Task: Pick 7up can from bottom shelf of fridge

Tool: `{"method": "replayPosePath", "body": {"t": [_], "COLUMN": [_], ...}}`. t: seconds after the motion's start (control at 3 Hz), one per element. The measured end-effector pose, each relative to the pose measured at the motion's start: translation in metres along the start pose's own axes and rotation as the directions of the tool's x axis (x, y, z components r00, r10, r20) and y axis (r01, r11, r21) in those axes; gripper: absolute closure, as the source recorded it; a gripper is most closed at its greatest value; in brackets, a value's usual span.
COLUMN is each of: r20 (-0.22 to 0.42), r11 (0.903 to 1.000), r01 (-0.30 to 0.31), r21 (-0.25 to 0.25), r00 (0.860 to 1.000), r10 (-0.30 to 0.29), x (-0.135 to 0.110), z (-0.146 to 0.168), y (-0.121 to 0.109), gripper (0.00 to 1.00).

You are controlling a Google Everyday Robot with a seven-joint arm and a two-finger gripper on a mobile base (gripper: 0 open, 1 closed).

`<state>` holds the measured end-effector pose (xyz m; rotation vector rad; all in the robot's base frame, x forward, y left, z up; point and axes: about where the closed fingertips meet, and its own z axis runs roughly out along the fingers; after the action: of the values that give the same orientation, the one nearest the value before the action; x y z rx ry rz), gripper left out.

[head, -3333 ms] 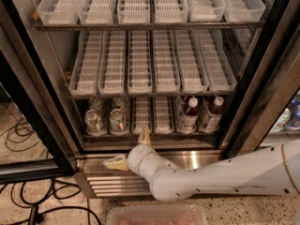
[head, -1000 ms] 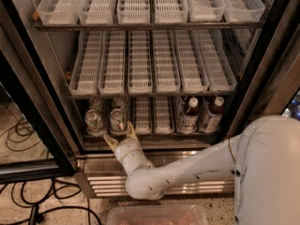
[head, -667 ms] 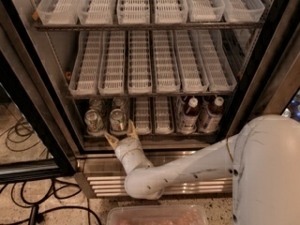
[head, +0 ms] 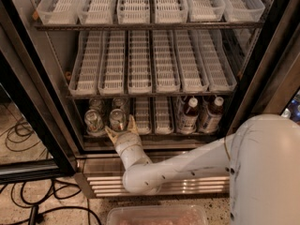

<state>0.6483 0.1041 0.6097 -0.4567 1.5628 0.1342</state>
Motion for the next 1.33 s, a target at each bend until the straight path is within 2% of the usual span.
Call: {"method": "replayPosePath", "body": {"t": [1.0,1.33], "r20": [-0.011,-0.013], "r11": [0.9986,0.9982], "r01": [-0.046,-0.053], "r21": [0.027,0.028], "r00": [0.999,0.998], "r10": [0.046,0.053], "x": [0.010,0.012], "z": [0.017,0.019], "y": [-0.007,-0.007], "gripper": [0.36,0.54]}}
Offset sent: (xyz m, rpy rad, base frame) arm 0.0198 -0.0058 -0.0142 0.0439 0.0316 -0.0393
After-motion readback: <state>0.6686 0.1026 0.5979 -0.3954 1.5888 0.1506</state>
